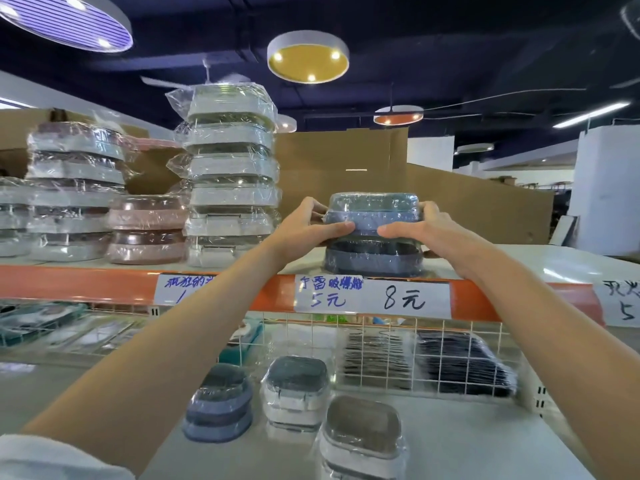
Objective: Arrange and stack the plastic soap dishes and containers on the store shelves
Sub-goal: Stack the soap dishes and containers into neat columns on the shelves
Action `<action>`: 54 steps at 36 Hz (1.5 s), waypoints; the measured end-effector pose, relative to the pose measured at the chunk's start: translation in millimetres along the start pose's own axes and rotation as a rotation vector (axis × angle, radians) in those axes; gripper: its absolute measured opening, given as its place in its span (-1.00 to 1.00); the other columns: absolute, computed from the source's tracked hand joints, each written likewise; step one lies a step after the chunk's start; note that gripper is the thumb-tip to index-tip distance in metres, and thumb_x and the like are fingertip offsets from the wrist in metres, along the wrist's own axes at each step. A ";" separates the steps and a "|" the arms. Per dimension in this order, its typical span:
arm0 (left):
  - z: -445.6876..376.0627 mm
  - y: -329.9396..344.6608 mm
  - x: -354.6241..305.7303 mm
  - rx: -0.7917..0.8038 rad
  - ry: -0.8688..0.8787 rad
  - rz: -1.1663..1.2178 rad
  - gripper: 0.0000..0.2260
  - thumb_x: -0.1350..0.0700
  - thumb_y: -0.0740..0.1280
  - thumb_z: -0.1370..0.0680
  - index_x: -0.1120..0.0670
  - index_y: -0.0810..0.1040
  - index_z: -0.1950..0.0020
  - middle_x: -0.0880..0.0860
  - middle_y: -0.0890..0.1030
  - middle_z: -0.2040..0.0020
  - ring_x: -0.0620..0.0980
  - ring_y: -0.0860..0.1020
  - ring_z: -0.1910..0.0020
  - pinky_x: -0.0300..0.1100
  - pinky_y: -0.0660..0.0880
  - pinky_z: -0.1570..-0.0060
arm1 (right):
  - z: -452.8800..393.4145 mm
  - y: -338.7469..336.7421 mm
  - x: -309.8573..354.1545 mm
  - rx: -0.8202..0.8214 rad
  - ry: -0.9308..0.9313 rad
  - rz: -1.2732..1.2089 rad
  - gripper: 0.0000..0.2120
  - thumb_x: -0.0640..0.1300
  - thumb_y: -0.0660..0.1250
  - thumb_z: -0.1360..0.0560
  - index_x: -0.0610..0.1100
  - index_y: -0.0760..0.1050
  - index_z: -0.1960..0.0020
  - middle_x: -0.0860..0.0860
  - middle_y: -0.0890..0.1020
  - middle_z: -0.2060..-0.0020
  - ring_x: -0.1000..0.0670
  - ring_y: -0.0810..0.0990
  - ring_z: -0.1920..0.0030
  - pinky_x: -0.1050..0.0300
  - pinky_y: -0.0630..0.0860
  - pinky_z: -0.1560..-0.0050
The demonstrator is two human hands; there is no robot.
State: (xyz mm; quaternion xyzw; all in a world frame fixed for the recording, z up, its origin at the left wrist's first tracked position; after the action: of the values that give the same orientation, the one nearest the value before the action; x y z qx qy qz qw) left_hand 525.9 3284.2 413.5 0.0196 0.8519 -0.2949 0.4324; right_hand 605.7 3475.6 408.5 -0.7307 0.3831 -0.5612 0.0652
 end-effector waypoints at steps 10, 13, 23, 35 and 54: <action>13.0 -5.8 -16.8 -0.135 0.069 -0.446 -0.48 -0.22 0.32 -0.49 0.14 0.46 -0.27 0.05 0.60 -0.08 0.02 0.55 -0.05 -0.09 0.50 -0.06 | 2.9 2.8 7.1 0.053 -0.046 -0.064 -0.23 0.04 0.51 -0.37 -0.14 0.16 -0.38 -0.05 0.46 -0.20 -0.02 0.50 -0.17 0.07 0.52 -0.14; 19.9 -12.3 -15.1 -0.189 0.023 -0.432 -0.46 -0.13 0.35 -0.51 0.16 0.39 -0.36 0.06 0.55 -0.18 0.03 0.51 -0.14 -0.13 0.44 -0.12 | 0.6 9.0 16.3 0.103 -0.039 -0.043 -0.25 0.04 0.51 -0.36 -0.13 0.17 -0.37 -0.03 0.48 -0.16 -0.01 0.52 -0.12 0.08 0.54 -0.06; 40.8 -24.8 -8.6 -0.372 0.068 -0.461 -0.75 0.20 0.43 -0.47 0.18 0.57 -0.14 0.10 0.63 -0.05 0.04 0.56 -0.06 -0.24 0.39 -0.04 | -10.1 38.5 26.4 0.133 -0.088 -0.103 -0.21 -0.06 0.56 -0.31 -0.15 0.22 -0.39 -0.03 0.49 -0.20 -0.02 0.49 -0.19 -0.02 0.45 -0.28; 39.7 -19.1 -3.2 -0.433 0.029 -0.527 -0.79 0.18 0.34 -0.54 0.20 0.52 -0.16 0.14 0.59 -0.09 0.07 0.52 -0.07 -0.24 0.33 0.00 | -11.1 40.7 25.0 0.074 -0.166 0.025 -0.33 0.12 0.39 -0.46 -0.13 0.21 -0.43 -0.03 0.50 -0.23 -0.05 0.48 -0.21 -0.03 0.40 -0.30; 52.1 -23.0 -15.8 -0.361 0.109 -0.613 -0.78 0.22 0.26 -0.59 0.24 0.46 -0.22 0.12 0.57 0.01 0.00 0.48 0.11 -0.25 0.38 0.11 | 14.6 29.3 48.0 -0.220 -0.383 0.363 -0.31 0.11 0.30 -0.52 -0.22 0.16 -0.48 -0.15 0.27 -0.42 -0.13 0.20 -0.42 -0.03 0.19 -0.39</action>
State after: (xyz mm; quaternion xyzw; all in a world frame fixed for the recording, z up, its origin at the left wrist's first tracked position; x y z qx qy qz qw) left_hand 566.9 3241.7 412.9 -0.2977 0.8783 -0.2543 0.2744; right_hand 607.8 3419.9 424.9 -0.7456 0.5469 -0.3472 0.1562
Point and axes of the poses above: each hand's wrist, its own z-axis away from the middle knuckle, its own y-axis out of the palm, x = y × z, the point moved 4 cm from there along -z, towards the middle knuckle
